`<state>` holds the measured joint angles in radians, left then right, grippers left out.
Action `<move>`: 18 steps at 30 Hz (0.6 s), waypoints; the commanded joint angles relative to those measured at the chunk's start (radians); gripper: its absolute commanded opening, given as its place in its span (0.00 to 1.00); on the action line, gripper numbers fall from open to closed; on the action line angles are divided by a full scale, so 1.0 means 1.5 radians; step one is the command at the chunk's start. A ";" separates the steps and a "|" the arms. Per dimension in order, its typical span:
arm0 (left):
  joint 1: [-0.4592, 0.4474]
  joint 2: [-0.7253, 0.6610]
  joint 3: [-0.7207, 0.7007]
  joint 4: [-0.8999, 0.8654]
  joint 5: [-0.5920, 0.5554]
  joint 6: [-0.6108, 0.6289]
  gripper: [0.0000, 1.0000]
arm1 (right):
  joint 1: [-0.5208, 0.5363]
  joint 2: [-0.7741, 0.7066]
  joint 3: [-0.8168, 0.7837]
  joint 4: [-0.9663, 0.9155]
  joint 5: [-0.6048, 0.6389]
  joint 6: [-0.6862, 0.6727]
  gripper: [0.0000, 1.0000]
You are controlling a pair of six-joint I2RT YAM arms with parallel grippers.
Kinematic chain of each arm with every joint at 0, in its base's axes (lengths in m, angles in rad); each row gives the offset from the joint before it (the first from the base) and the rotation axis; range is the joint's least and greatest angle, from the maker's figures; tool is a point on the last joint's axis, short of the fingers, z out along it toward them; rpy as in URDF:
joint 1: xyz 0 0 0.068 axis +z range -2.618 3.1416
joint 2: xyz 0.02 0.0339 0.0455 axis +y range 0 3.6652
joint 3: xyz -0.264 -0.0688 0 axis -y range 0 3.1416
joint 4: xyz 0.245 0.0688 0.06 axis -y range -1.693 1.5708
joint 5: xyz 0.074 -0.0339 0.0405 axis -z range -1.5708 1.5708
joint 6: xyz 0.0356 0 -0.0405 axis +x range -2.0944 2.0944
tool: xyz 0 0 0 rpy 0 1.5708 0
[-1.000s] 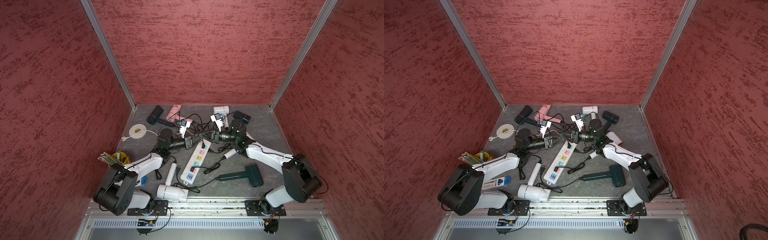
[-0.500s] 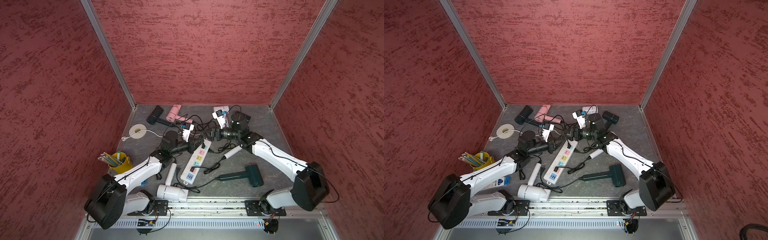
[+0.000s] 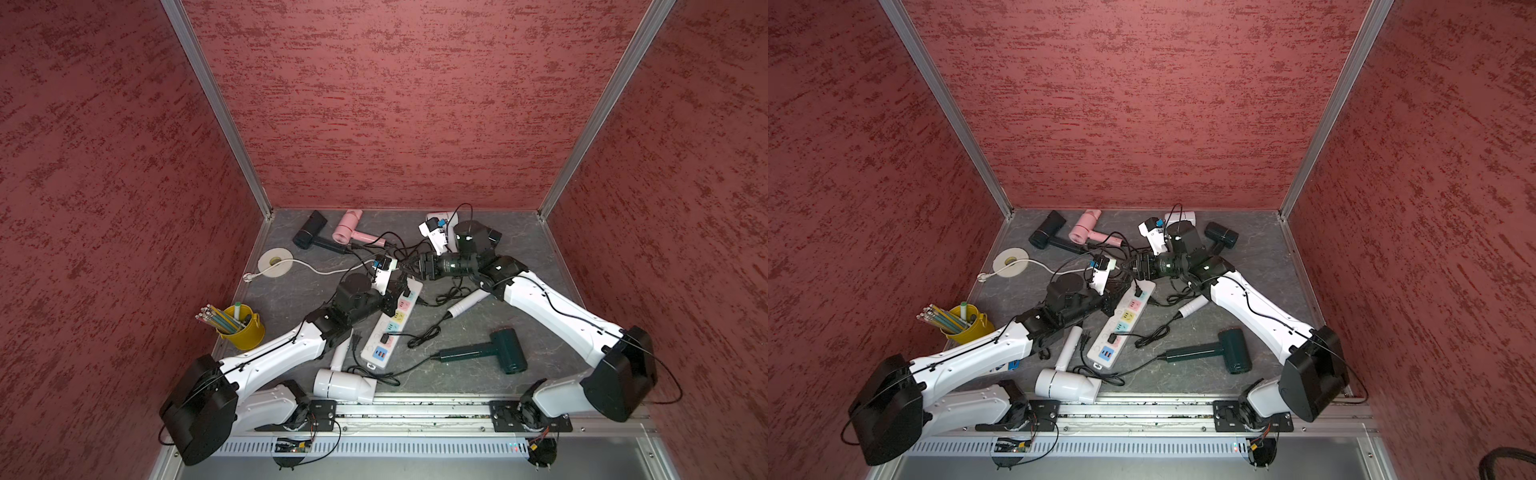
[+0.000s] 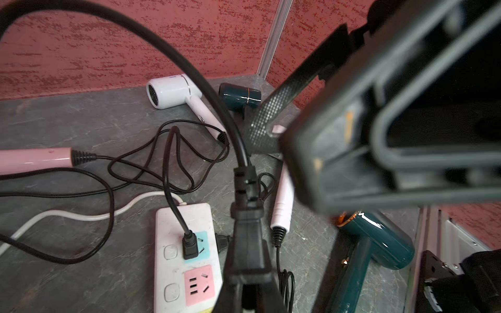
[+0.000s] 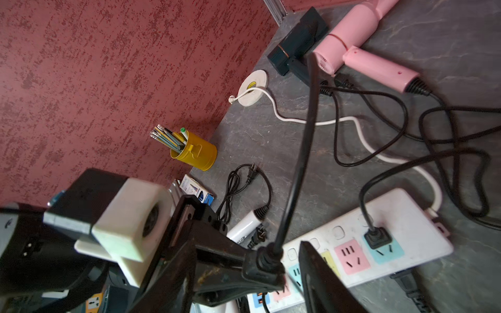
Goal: Charge the blow dryers
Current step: Pick up the plug from the center of the board.
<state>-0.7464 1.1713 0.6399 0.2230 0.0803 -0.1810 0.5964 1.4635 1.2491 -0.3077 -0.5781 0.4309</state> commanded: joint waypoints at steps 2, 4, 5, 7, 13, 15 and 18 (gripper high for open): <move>-0.015 -0.011 0.004 0.000 -0.062 0.045 0.03 | 0.003 0.038 0.043 -0.053 -0.016 0.000 0.49; -0.020 -0.012 0.004 -0.001 -0.077 0.050 0.03 | 0.003 0.051 0.057 -0.073 -0.021 -0.004 0.45; -0.022 -0.013 0.003 -0.001 -0.083 0.053 0.02 | 0.004 0.057 0.062 -0.087 -0.021 -0.009 0.44; -0.025 -0.014 0.003 -0.001 -0.093 0.058 0.02 | 0.004 0.065 0.072 -0.108 -0.018 -0.019 0.42; -0.037 -0.010 0.006 -0.003 -0.104 0.074 0.01 | 0.004 0.077 0.085 -0.131 -0.044 -0.035 0.30; -0.040 -0.010 0.006 -0.002 -0.105 0.077 0.01 | 0.004 0.080 0.089 -0.131 -0.049 -0.038 0.27; -0.042 -0.009 0.006 0.000 -0.096 0.079 0.01 | 0.004 0.089 0.100 -0.138 -0.055 -0.044 0.26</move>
<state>-0.8028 1.1702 0.6399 0.2123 -0.0593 -0.0879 0.5995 1.5787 1.3575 -0.4927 -0.6334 0.3893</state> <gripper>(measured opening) 0.089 0.266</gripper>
